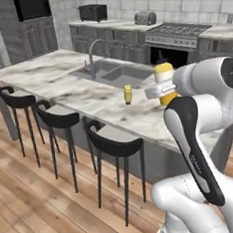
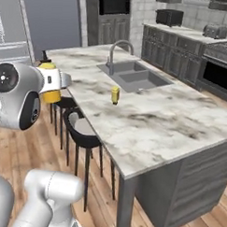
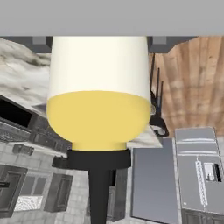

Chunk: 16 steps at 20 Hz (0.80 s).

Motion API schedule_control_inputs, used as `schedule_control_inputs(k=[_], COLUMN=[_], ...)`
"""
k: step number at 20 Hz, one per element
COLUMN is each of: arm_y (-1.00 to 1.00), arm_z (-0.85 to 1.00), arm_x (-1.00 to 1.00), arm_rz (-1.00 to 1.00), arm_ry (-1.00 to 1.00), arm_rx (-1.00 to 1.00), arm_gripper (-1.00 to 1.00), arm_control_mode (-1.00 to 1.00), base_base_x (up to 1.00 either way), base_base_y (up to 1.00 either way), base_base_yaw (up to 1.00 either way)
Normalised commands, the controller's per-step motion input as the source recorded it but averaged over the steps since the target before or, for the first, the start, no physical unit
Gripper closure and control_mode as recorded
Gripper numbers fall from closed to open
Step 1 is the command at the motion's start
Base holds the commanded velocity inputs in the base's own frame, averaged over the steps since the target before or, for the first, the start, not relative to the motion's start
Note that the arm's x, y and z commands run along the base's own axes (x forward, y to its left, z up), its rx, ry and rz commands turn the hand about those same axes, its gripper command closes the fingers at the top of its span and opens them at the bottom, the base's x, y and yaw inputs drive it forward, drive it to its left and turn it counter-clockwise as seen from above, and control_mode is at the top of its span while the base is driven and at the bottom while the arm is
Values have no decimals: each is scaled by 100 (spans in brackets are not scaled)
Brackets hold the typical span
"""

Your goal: The dining table condiment station is running low on mustard. Refill the condiment station by opening the cabinet and taking the mustard from the cabinet and placing it on the dining table.

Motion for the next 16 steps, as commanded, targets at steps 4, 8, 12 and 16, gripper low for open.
schedule_control_inputs(k=[4,8,12,16], arm_y=[0,0,0,0], arm_z=[0,0,0,0], arm_x=[0,0,0,0], arm_rz=[0,0,0,0], arm_ry=[0,0,0,0], arm_rx=[0,0,0,0], arm_gripper=[100,100,100,100], arm_control_mode=[100,100,100,100], base_base_x=[2,0,12,27], base_base_y=[55,43,34,31], base_base_yaw=[-34,-34,-34,-34])
